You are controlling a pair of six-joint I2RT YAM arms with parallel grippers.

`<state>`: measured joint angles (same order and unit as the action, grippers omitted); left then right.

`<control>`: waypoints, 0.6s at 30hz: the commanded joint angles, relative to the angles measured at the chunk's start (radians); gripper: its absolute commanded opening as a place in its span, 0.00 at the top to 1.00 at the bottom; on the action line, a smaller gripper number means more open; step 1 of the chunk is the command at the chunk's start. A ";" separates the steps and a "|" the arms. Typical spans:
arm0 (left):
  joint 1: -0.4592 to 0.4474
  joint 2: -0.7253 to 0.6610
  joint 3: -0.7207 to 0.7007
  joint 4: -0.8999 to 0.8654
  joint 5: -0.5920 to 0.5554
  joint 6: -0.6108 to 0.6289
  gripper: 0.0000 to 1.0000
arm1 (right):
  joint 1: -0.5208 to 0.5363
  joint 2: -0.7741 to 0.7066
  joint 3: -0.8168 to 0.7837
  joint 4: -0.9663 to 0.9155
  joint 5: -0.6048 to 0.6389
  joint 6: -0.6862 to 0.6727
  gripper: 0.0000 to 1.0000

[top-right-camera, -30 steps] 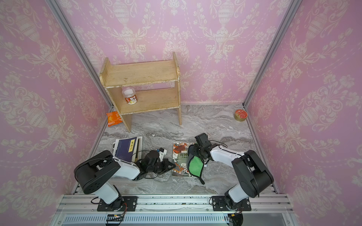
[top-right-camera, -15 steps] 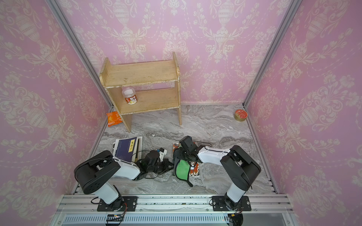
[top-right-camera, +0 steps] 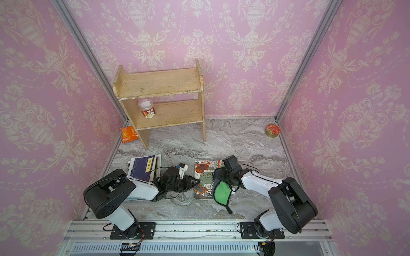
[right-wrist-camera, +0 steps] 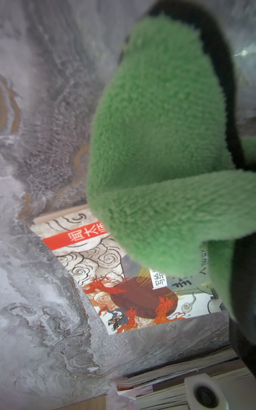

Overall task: Wipe the cover of the book
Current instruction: Wipe the dirt from the cover of the book.

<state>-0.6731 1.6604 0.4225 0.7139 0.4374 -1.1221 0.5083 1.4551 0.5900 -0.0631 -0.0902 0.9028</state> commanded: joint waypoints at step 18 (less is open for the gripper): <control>0.181 0.243 0.321 -0.065 0.216 0.133 0.94 | 0.057 0.204 0.101 -0.248 0.036 -0.159 1.00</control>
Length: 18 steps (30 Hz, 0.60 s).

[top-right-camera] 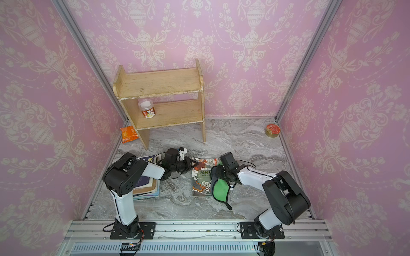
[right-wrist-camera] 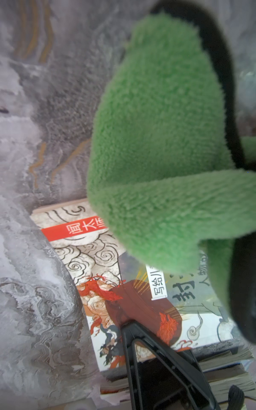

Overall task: Wipe the cover of the book
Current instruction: Wipe the dirt from the cover of the book.

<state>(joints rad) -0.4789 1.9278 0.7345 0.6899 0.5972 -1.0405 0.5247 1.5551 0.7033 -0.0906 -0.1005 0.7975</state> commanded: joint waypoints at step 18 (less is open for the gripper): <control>-0.059 -0.030 -0.063 -0.025 -0.004 0.040 1.00 | 0.076 0.107 -0.100 -0.073 -0.079 0.042 1.00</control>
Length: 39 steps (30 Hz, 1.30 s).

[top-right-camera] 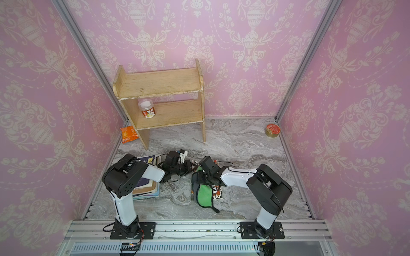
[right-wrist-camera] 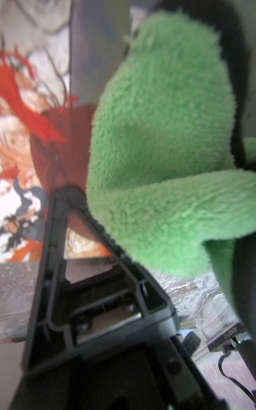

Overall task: Wipe the cover of the book
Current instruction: Wipe the dirt from the cover of the book.

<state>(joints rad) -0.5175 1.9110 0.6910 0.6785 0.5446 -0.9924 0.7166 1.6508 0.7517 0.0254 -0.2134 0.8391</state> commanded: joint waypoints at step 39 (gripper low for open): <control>-0.018 -0.001 -0.044 0.068 0.034 -0.061 1.00 | 0.223 0.030 0.023 -0.391 0.116 0.044 1.00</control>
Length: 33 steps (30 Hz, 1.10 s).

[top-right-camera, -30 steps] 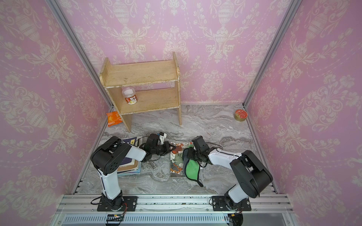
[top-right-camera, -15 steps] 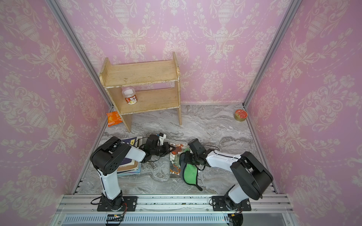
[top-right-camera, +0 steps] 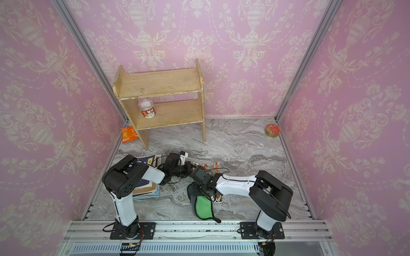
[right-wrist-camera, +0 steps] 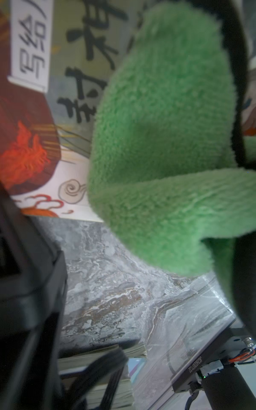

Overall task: Wipe the cover of the book
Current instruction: Wipe the dirt from the cover of the book.

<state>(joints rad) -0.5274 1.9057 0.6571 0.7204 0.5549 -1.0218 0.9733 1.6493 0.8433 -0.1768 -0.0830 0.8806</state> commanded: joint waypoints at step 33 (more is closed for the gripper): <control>0.052 -0.005 0.017 -0.014 0.040 -0.016 1.00 | -0.206 -0.278 -0.282 -0.389 0.097 -0.067 1.00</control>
<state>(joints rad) -0.4976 1.9064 0.6540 0.7357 0.5831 -1.0416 0.7609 1.3647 0.6182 -0.3244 -0.0608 0.8566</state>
